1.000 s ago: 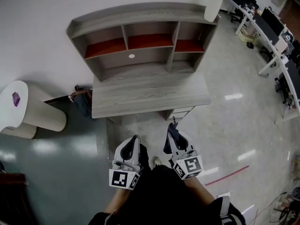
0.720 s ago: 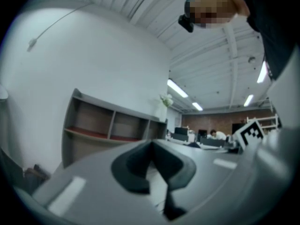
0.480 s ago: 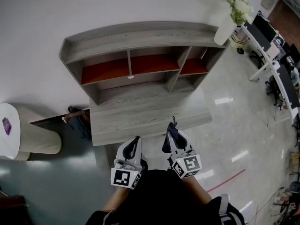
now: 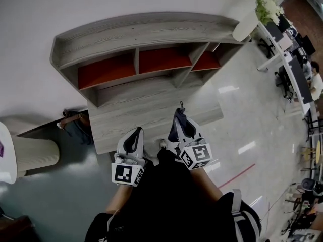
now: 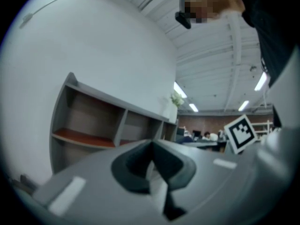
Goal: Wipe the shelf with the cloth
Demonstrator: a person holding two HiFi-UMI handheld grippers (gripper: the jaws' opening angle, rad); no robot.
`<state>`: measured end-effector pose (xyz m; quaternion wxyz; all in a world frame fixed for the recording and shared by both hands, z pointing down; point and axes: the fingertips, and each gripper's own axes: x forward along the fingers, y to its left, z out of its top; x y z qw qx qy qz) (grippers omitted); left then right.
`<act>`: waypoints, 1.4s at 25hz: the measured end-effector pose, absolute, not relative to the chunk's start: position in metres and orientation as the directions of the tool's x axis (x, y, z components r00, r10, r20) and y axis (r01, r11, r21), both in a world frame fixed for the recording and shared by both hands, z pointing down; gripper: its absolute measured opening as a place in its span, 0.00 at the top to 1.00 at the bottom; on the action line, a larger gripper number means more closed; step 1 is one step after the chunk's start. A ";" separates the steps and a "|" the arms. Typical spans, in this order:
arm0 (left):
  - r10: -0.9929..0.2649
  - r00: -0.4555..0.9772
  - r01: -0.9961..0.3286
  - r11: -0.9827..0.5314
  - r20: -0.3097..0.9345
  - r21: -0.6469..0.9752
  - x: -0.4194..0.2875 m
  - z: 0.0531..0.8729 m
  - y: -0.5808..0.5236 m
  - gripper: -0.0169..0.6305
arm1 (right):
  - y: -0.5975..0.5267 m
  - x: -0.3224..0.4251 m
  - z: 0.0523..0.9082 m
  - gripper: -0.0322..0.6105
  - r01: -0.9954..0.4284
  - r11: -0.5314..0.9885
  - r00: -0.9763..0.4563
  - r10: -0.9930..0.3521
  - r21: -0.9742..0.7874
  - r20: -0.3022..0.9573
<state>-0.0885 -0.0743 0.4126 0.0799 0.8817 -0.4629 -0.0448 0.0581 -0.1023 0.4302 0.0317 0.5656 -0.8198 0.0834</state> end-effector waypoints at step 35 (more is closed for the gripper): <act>-0.870 0.486 -0.869 -0.472 0.082 0.147 0.016 0.419 -0.267 0.97 | -0.374 0.187 0.487 0.87 -0.954 0.301 -0.287 -0.918 0.009 0.273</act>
